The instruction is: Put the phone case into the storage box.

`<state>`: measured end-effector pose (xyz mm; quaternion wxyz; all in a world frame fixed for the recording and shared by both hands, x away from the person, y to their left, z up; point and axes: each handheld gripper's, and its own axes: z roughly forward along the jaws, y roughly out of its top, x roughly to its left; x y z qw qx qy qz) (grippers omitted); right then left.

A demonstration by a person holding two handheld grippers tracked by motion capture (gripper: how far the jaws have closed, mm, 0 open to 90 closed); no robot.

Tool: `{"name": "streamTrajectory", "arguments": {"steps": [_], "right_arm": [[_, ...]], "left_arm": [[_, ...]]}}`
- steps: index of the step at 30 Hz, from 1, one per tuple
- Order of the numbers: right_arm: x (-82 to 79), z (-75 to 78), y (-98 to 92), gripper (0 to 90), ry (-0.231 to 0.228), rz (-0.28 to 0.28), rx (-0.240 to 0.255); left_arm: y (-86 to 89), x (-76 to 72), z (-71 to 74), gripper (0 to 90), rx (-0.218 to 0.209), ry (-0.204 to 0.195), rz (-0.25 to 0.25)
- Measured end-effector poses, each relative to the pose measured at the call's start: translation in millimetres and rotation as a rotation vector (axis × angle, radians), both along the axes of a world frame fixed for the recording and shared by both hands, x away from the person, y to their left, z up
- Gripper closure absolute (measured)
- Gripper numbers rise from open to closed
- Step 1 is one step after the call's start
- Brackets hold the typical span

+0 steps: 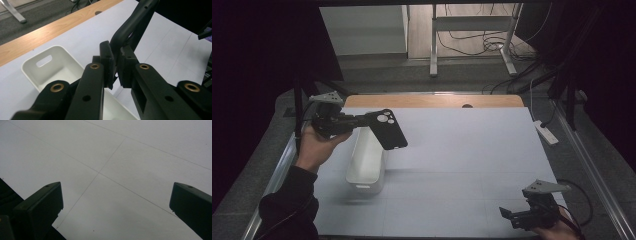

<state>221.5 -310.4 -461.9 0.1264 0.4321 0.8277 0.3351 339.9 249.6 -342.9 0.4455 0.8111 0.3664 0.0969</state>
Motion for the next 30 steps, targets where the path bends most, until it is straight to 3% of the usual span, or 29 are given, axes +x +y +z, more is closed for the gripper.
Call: {"name": "streamTrajectory", "arguments": {"steps": [30], "right_arm": [[-0.4,0.1,0.0,0.0,0.003,0.008,0.005]], "left_arm": [[43.1,6.3,-0.9,83.3,0.069,-0.012,0.113]]}}
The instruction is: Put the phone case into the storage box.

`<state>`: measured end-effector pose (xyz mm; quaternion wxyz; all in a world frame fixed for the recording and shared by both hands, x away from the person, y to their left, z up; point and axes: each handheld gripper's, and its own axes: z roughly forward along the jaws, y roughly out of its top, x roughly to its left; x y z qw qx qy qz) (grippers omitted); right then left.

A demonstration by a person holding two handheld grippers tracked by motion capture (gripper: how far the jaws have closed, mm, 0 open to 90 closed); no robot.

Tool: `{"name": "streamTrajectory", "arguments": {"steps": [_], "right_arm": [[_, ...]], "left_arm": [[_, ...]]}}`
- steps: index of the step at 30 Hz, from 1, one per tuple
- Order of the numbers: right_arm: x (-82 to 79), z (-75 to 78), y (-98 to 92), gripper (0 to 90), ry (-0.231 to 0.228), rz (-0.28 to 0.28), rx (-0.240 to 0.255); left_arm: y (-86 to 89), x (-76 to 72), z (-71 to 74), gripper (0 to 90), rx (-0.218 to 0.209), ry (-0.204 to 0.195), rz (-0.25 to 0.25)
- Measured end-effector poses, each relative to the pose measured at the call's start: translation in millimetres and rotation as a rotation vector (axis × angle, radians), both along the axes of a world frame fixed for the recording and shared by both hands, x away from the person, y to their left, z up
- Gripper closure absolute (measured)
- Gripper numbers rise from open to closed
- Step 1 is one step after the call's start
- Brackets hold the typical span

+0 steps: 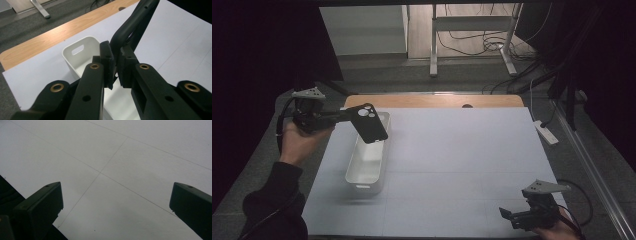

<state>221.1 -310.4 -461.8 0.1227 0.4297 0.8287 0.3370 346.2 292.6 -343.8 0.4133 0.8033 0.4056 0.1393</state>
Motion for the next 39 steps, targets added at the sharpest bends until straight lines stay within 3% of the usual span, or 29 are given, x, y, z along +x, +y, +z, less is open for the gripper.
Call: {"name": "streamTrajectory", "arguments": {"steps": [27,39], "right_arm": [[0.0,-0.1,-0.3,0.0,0.006,0.006,0.004],[0.0,-0.1,-0.5,0.0,0.010,0.007,0.003]], "left_arm": [[8.5,21.4,-14.8,83.3,0.041,0.013,0.042],[4.3,40.9,-19.7,83.3,0.070,0.009,0.037]]}}
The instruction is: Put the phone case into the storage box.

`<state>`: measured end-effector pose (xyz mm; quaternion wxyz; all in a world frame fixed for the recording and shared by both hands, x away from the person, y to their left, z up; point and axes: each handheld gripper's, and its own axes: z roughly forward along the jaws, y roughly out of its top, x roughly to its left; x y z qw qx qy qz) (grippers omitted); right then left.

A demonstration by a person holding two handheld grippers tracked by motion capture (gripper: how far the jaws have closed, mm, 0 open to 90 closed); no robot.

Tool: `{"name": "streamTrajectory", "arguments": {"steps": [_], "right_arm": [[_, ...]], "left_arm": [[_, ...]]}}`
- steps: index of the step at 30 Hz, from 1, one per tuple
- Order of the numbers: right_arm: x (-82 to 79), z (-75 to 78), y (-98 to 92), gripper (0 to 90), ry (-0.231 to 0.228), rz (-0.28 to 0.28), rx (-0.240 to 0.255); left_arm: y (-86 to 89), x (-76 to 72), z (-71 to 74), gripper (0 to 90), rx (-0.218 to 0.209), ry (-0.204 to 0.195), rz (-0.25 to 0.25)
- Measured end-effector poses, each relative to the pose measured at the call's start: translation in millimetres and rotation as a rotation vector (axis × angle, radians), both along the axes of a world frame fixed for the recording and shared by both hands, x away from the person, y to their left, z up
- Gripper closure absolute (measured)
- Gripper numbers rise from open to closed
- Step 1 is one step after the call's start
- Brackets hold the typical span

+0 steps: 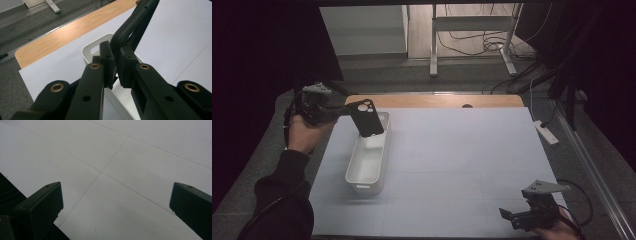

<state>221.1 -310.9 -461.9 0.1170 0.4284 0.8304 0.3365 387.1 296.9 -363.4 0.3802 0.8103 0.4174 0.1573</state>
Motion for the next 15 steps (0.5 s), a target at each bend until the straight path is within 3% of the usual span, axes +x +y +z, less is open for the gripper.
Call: {"name": "streamTrajectory", "arguments": {"steps": [15], "right_arm": [[0.0,0.0,-0.5,0.0,0.001,0.001,0.000]], "left_arm": [[-6.6,20.9,-11.8,83.3,0.021,0.003,-0.011]]}}
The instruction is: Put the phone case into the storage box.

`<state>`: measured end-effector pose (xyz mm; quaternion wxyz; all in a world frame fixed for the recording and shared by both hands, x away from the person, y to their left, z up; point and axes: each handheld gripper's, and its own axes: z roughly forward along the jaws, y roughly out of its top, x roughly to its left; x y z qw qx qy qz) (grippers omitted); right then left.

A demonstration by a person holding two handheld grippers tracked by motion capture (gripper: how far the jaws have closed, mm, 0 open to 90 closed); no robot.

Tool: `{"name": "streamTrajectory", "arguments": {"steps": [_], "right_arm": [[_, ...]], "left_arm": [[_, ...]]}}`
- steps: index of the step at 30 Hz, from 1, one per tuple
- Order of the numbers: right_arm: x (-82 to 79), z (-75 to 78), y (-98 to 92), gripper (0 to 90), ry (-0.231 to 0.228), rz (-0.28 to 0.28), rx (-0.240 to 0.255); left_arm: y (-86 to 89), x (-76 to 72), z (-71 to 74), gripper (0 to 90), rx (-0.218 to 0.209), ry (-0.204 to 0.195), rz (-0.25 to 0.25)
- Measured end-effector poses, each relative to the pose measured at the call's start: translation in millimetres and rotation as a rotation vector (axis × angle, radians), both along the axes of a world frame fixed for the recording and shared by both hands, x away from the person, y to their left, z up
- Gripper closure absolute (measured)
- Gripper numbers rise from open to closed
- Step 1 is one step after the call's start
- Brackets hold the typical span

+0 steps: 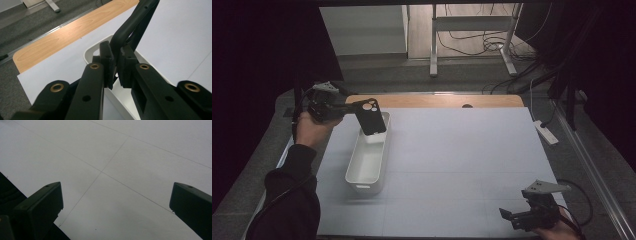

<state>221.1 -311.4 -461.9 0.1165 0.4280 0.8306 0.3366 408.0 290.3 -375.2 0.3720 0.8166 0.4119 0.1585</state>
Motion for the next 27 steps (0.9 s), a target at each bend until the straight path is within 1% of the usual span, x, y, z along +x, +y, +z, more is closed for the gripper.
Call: {"name": "streamTrajectory", "arguments": {"steps": [9,12,15,17,27], "right_arm": [[-0.1,-0.1,-0.5,0.0,0.000,0.001,0.004],[-0.2,-0.1,-0.6,0.0,-0.001,0.000,0.006],[-0.2,-0.1,-0.7,0.0,0.000,0.000,0.007],[-0.1,-0.2,-0.7,0.0,0.001,0.000,0.007],[-0.2,0.0,-1.4,0.0,0.006,0.002,0.012]], "left_arm": [[-4.9,11.3,-7.6,83.3,0.017,-0.002,-0.007],[-6.0,16.9,-12.5,83.3,0.024,-0.001,-0.007],[-6.3,19.4,-14.9,83.2,0.026,-0.001,-0.007],[-6.6,22.0,-17.2,83.3,0.018,0.000,-0.006],[-11.0,32.0,-25.3,83.2,0.036,-0.006,0.001]]}}
